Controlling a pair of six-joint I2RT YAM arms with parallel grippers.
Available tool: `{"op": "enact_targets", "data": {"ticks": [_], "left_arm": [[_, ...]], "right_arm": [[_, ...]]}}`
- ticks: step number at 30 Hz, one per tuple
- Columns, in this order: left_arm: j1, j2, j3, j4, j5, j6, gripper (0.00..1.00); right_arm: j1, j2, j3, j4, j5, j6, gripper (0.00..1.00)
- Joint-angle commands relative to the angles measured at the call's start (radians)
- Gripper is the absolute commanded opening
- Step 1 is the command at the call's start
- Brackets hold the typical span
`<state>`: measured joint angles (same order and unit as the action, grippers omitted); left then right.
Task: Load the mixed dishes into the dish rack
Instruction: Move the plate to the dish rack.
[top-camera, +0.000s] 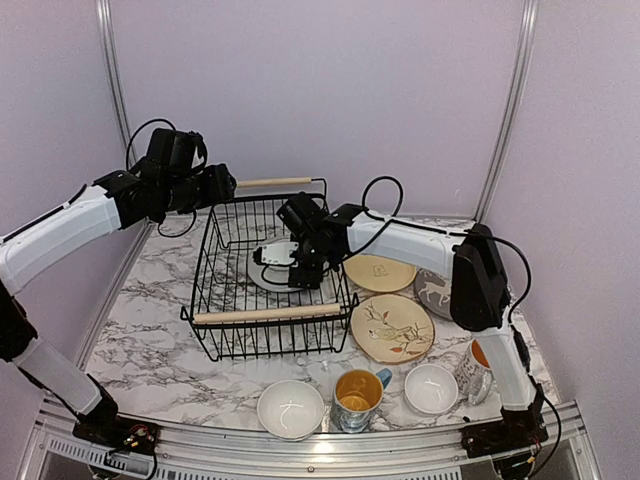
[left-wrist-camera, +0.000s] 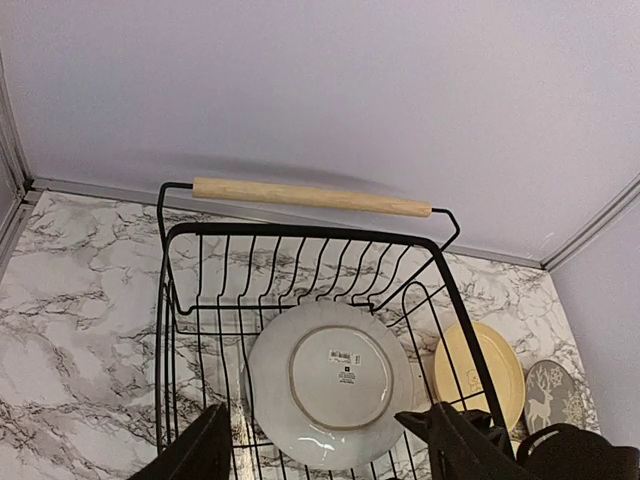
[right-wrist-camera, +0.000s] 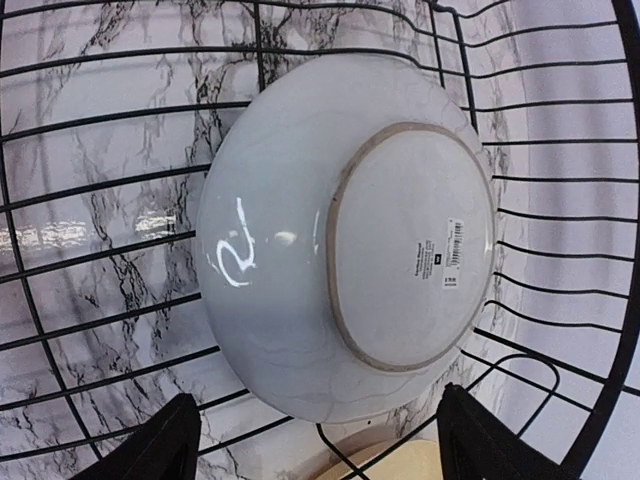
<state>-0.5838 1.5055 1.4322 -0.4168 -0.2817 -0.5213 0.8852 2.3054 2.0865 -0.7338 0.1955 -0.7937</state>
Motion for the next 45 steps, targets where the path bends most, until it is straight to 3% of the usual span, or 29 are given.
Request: {"op": "enact_targets", "data": {"ticks": [1, 8, 14, 24, 32, 41, 45], "left_arm": [[0.009, -0.062, -0.099, 0.054, -0.019, -0.018, 0.69], [0.042, -0.197, -0.238, 0.135, -0.033, -0.045, 0.70], [0.074, -0.212, -0.269, 0.152, -0.020, -0.045, 0.70], [0.090, -0.176, -0.309, 0.187, 0.019, -0.058, 0.70], [0.093, -0.186, -0.314, 0.190, 0.025, -0.060, 0.70], [0.093, -0.169, -0.325, 0.212, 0.069, -0.080, 0.70], [0.093, -0.162, -0.330, 0.207, 0.084, -0.085, 0.70]], "right_arm": [[0.011, 0.093, 0.150, -0.089, 0.044, -0.084, 0.80], [0.013, 0.177, 0.182, -0.141, 0.077, -0.144, 0.82], [0.013, 0.193, 0.169, -0.104, 0.097, -0.163, 0.82], [0.014, 0.128, -0.152, 0.431, 0.357, -0.232, 0.73], [0.026, 0.017, -0.344, 0.787, 0.452, -0.329, 0.52], [0.030, -0.054, -0.356, 0.837, 0.507, -0.332, 0.31], [0.030, -0.075, -0.361, 0.837, 0.506, -0.299, 0.08]]}}
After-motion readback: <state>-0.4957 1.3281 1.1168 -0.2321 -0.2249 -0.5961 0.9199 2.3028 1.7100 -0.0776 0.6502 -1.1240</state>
